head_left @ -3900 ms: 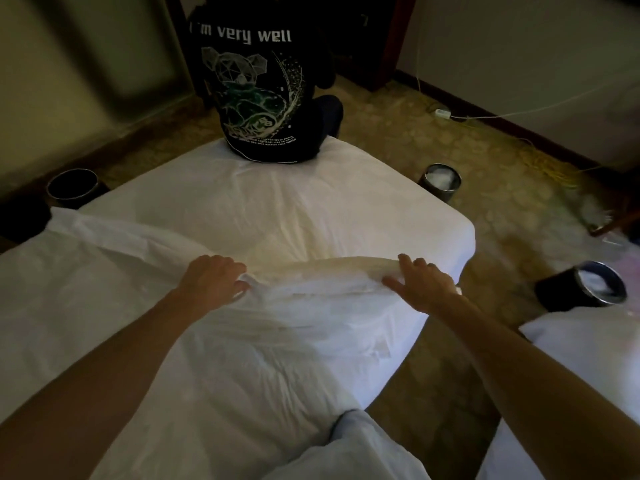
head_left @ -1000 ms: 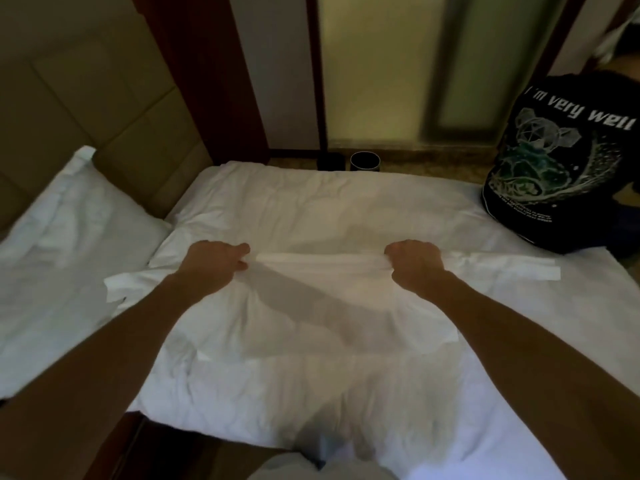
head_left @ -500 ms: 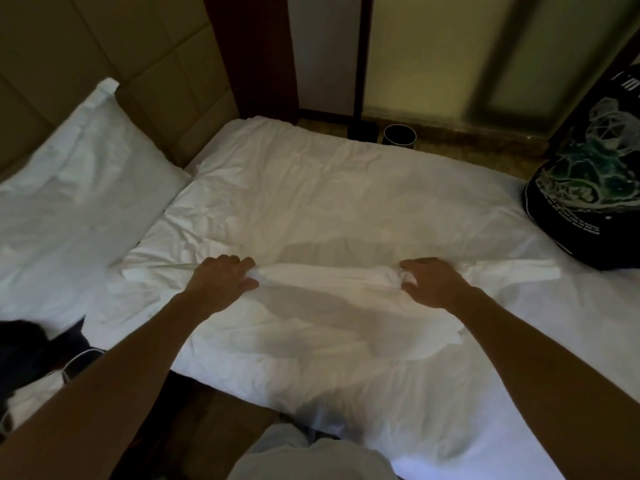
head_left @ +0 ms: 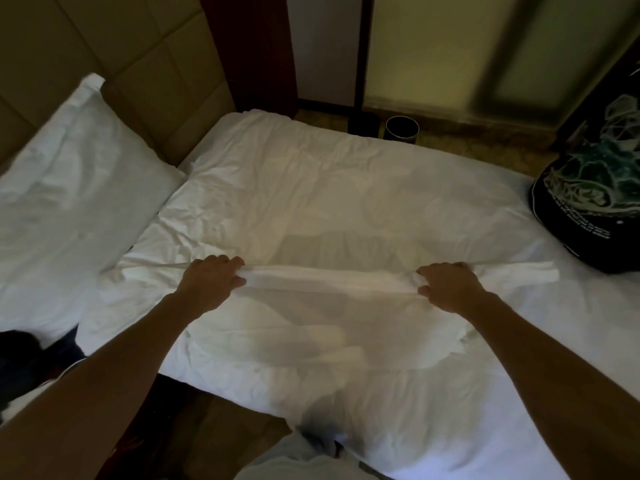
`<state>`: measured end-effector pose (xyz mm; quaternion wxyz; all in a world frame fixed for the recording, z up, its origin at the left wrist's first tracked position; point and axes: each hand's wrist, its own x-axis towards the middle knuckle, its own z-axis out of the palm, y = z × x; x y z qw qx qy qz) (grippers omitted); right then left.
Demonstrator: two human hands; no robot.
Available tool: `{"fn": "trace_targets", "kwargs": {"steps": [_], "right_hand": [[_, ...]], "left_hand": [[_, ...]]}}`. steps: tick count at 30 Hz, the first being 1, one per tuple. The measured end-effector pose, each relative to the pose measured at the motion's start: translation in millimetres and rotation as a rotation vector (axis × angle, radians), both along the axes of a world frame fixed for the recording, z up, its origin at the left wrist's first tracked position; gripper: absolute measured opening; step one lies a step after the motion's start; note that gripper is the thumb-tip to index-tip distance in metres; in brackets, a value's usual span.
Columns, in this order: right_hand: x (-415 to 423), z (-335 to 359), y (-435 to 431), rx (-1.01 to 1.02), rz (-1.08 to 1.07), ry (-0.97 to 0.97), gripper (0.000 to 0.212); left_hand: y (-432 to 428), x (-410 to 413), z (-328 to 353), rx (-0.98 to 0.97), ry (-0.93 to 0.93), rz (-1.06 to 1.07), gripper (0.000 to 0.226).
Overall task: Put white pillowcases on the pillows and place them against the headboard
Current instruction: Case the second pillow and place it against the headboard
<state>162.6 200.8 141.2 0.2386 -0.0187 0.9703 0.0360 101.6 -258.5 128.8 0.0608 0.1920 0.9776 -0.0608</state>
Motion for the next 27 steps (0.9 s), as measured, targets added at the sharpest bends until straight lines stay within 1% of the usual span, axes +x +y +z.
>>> {"fn": "trace_targets", "kwargs": {"steps": [1,3,6,10,12,14,16,19,23,27], "right_hand": [[0.5,-3.0,-3.7,0.039,0.020,0.051,0.033],[1.0,-9.5,-11.5,0.099,0.022,0.163,0.025],[-0.3,-9.1,-18.2,0.078,-0.018,0.259,0.015],[-32.3,14.7,-22.8,0.109,-0.121,0.292,0.021],[-56.3,35.5,-29.0,0.131,-0.143,0.323,0.022],[-82.5,56.8,-38.6,0.147,-0.134,0.377,0.024],[-106.7,76.0,-47.3,0.155,-0.123,0.413,0.026],[-137.4,100.8,-61.6,0.153,-0.104,0.464,0.030],[-169.2,118.4,-80.5,0.129,-0.071,0.497,0.031],[-205.5,117.8,-91.5,0.115,-0.016,0.497,0.037]], "left_hand": [[3.7,-6.8,-1.0,-0.015,-0.007,0.005,0.032],[10.8,-18.0,-5.5,-0.053,0.038,-0.053,0.026],[19.8,-35.6,-11.5,-0.031,0.091,-0.086,0.025],[17.8,-84.8,13.5,0.094,0.047,-0.033,0.014],[8.0,-112.8,31.6,0.148,0.015,-0.014,0.017],[-2.5,-138.9,50.7,0.143,0.000,0.012,0.022],[-13.0,-161.6,70.4,0.181,0.003,0.032,0.027],[-30.0,-181.4,94.5,0.263,0.036,0.066,0.028],[-51.5,-192.4,108.2,0.275,0.094,0.087,0.016],[-59.1,-191.6,107.0,0.319,0.160,0.162,0.008]]}}
